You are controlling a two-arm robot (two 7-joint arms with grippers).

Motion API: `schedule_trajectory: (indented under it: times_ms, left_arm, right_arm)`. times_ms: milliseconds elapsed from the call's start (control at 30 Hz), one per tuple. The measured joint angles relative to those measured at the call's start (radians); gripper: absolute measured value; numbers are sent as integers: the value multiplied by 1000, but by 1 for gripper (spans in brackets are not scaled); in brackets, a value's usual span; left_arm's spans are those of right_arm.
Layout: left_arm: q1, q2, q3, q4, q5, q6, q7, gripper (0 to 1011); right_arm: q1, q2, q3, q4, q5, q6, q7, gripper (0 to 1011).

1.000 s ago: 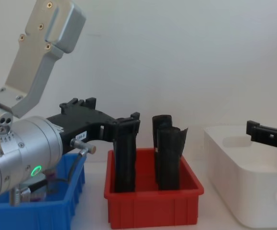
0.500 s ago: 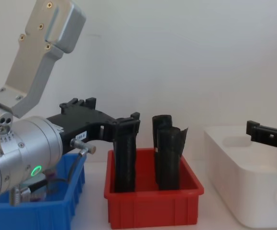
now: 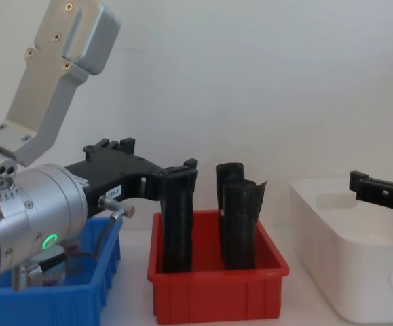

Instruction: Pick the cotton swabs from the blue box and place them into the white box.

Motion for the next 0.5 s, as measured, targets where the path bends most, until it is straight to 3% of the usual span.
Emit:
schedule_trajectory:
  times_ms: [500]
  left_arm:
    - [-22,11,-37,33,-23,22,2,1004]
  right_arm:
    - [0,0,0,0,0,0,0,1002]
